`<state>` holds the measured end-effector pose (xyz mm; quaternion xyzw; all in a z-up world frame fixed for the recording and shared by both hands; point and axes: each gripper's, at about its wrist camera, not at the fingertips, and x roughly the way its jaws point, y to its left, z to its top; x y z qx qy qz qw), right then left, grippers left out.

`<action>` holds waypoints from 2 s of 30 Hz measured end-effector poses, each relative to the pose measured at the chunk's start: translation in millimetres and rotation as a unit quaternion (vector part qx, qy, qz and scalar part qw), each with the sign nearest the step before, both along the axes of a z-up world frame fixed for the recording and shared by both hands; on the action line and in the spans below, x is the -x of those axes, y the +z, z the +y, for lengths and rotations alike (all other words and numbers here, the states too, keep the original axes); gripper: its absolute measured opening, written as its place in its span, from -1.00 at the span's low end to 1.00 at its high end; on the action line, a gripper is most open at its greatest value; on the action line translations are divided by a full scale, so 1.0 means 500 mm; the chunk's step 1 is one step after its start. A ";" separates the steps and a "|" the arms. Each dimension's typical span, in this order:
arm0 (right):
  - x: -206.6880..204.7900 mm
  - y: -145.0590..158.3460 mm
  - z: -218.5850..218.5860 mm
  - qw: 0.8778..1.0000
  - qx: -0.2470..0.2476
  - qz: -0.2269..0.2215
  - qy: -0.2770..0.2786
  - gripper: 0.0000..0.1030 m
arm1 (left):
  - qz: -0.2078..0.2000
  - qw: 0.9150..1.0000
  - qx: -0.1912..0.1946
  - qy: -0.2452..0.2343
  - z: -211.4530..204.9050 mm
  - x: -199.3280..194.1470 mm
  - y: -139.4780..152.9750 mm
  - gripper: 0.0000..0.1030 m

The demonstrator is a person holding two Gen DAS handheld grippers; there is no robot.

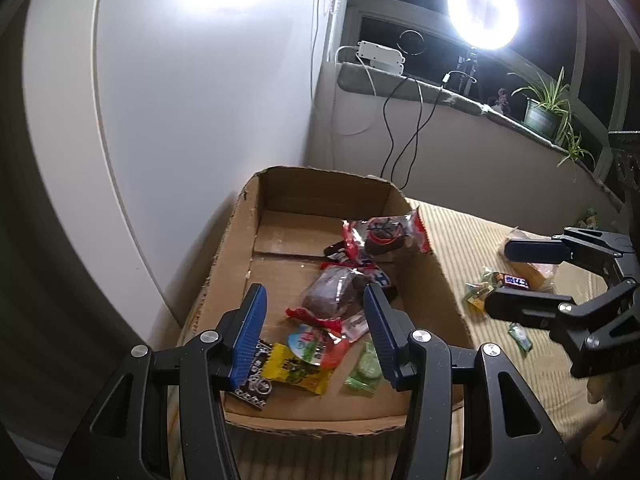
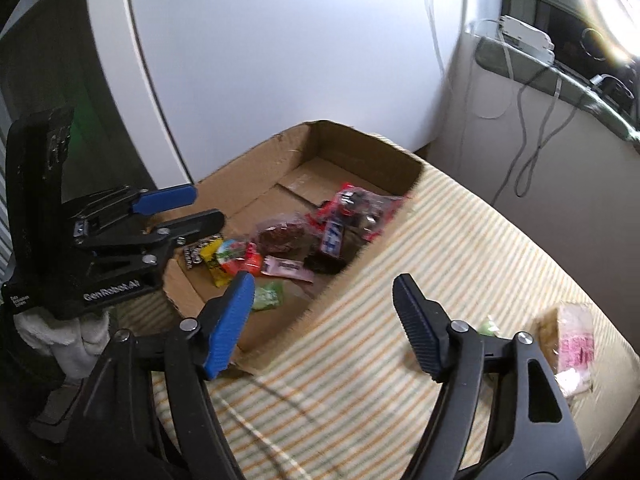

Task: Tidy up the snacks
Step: 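Withdraw both open tools from the box toward the remaining snacks, then grasp the green mint packet with the left tool while the right tool grasps the chocolate bar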

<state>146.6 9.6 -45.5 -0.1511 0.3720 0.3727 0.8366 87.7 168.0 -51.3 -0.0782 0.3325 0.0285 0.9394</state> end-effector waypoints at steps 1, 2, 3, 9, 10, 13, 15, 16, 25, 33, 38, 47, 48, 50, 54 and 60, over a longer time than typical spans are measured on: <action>-0.003 0.002 -0.016 1.000 -0.004 0.000 -0.006 0.56 | -0.001 1.000 0.001 -0.002 -0.003 0.001 0.002 -0.04; -0.006 0.004 -0.026 1.000 -0.006 0.001 -0.011 0.57 | -0.002 1.000 0.000 -0.003 -0.007 0.002 0.004 -0.04; -0.010 0.006 -0.039 1.000 -0.010 0.002 -0.015 0.60 | -0.003 1.000 0.000 -0.006 -0.013 0.002 0.006 -0.04; -0.035 0.016 -0.130 0.998 -0.028 0.011 -0.052 0.61 | -0.009 1.000 0.003 -0.024 -0.052 0.002 0.021 -0.04; -0.036 0.016 -0.141 0.998 -0.028 0.010 -0.057 0.61 | -0.009 1.000 0.003 -0.029 -0.062 0.003 0.023 -0.04; -0.041 0.016 -0.187 0.997 -0.030 0.013 -0.073 0.61 | -0.012 0.999 0.002 -0.042 -0.092 0.003 0.030 -0.04; -0.044 0.012 -0.218 0.996 -0.030 0.014 -0.086 0.61 | -0.014 0.999 0.003 -0.049 -0.107 0.003 0.034 -0.04; -0.045 0.012 -0.231 0.995 -0.029 0.012 -0.092 0.61 | -0.015 0.998 0.004 -0.054 -0.118 0.003 0.036 -0.04; -0.054 0.000 -0.360 0.990 -0.026 0.009 -0.138 0.61 | -0.009 0.995 0.004 -0.103 -0.216 -0.002 0.037 -0.04; -0.052 -0.014 -0.380 0.994 -0.027 0.022 -0.108 0.20 | 0.014 0.989 0.016 -0.146 -0.304 -0.015 0.009 -0.04; -0.069 -0.038 -0.343 0.997 -0.009 0.031 -0.066 -0.01 | 0.037 0.984 0.024 -0.171 -0.357 -0.028 -0.018 -0.04; -0.141 -0.105 -0.286 0.997 0.040 0.058 -0.045 -0.22 | 0.083 0.978 0.045 -0.188 -0.413 -0.072 -0.081 -0.06; -0.147 -0.110 -0.281 0.996 0.044 0.059 -0.044 -0.22 | 0.088 0.977 0.045 -0.188 -0.417 -0.077 -0.087 -0.10; -0.159 -0.118 -0.271 0.996 0.052 0.059 -0.042 -0.22 | 0.094 0.977 0.045 -0.188 -0.420 -0.084 -0.092 -0.14; -0.180 -0.136 -0.260 0.995 0.068 0.062 -0.040 -0.22 | 0.102 0.976 0.044 -0.188 -0.424 -0.092 -0.103 -0.19; -0.207 -0.145 -0.248 0.995 0.061 0.074 -0.037 -0.22 | 0.111 0.974 0.038 -0.193 -0.439 -0.099 -0.116 -0.19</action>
